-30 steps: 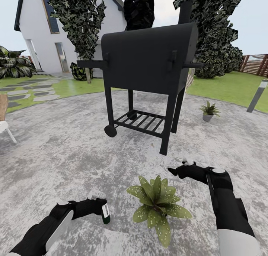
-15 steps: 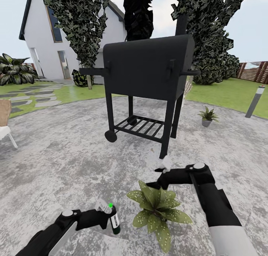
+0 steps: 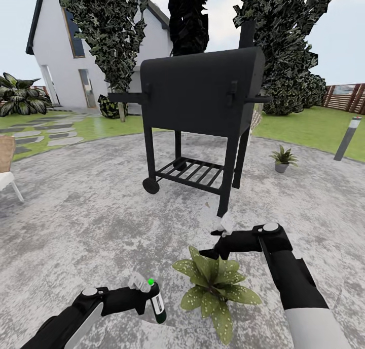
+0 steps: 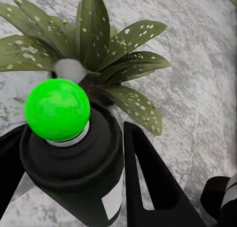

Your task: Pick up the pesticide atomizer in the garden and spray insectifuge to fully cover both potted plants in the garden.

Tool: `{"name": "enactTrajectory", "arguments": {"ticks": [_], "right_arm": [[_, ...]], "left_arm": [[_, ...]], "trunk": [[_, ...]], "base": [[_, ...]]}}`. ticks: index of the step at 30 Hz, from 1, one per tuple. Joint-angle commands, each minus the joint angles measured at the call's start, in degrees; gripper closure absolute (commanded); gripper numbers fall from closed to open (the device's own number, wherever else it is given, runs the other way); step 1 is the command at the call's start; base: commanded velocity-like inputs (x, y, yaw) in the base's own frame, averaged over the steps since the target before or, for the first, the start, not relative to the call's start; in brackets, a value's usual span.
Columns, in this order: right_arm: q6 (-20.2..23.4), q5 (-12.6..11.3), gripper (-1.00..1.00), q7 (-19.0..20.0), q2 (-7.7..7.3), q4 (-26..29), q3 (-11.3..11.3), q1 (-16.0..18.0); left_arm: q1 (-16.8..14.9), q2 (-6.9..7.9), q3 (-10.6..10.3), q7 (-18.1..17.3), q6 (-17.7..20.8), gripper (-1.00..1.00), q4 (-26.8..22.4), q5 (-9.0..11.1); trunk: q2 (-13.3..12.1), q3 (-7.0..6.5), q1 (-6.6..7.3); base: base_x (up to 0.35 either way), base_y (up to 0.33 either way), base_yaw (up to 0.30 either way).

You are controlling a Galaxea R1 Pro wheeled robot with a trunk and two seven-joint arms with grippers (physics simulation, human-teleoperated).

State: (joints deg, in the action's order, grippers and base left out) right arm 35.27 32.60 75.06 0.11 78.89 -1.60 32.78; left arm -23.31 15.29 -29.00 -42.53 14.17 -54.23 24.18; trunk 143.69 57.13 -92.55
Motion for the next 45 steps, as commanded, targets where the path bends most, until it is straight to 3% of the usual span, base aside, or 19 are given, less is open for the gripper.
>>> {"name": "enactTrajectory", "arguments": {"ticks": [1,4,10,11,12,15,17,21,22,29,45], "right_arm": [[0.0,0.0,-1.0,0.0,0.0,-0.1,0.1,0.0],[0.1,0.0,-1.0,0.0,0.06,-0.3,0.4,0.0],[0.9,0.1,-1.0,0.0,0.08,-2.5,6.0,0.0],[1.4,0.1,-1.0,0.0,0.1,-3.3,8.3,0.0],[1.5,0.1,-1.0,0.0,0.13,-3.5,9.2,0.0],[3.3,0.1,-1.0,0.0,1.47,-3.8,10.6,-0.1],[3.7,0.2,-1.0,-0.1,3.24,-4.8,12.1,-0.1],[3.8,0.4,-1.0,-0.1,3.96,-5.9,13.1,-0.1],[3.8,0.4,1.0,-0.1,3.99,-6.2,13.3,-0.1],[3.2,0.4,1.0,-2.1,4.01,-11.2,19.4,-0.1],[3.1,-0.3,1.0,-1.4,4.06,-10.7,19.9,-0.1]], "left_arm": [[0.0,0.0,0.0,-0.3,0.0,1.0,0.0,0.0],[0.0,0.0,0.0,-0.3,-0.1,1.0,0.0,0.0],[0.0,-0.2,-0.3,-1.0,-0.2,1.0,-0.1,-0.3],[0.0,-0.62,-0.5,-4.1,-0.3,1.0,-0.1,-0.7],[0.0,-0.66,-0.5,-6.1,-1.1,1.0,-0.2,-0.8],[0.0,-0.57,-0.5,-12.6,-8.8,1.0,0.0,-0.9],[0.0,-0.47,-0.5,-13.8,-10.4,1.0,0.1,-0.9],[0.0,-0.22,-0.6,-14.2,-10.9,1.0,0.1,-0.9],[0.0,-0.23,-0.7,-14.2,-11.0,1.0,0.1,-0.9],[0.0,-0.71,-0.7,-14.8,-10.9,1.0,-0.1,-0.9],[0.0,-1.14,-0.8,-13.4,-10.7,1.0,3.3,-1.1]], "trunk": [[0.0,0.0,0.0],[0.0,0.0,0.0],[0.0,0.0,0.0],[0.0,0.0,0.0],[0.0,0.0,0.0],[0.0,0.0,0.0],[0.0,0.0,0.0],[0.0,0.0,0.0],[0.0,0.0,0.0],[0.0,0.0,0.0],[0.0,0.0,0.0]], "base": [[0.0,0.0,0.0],[0.0,0.0,0.0],[0.0,0.0,0.0],[0.0,0.0,0.0],[0.0,0.0,0.0],[0.0,0.0,0.0],[0.0,0.0,0.0],[0.0,0.0,0.0],[0.0,0.0,0.0],[0.0,0.0,0.0],[0.0,0.0,0.0]]}}
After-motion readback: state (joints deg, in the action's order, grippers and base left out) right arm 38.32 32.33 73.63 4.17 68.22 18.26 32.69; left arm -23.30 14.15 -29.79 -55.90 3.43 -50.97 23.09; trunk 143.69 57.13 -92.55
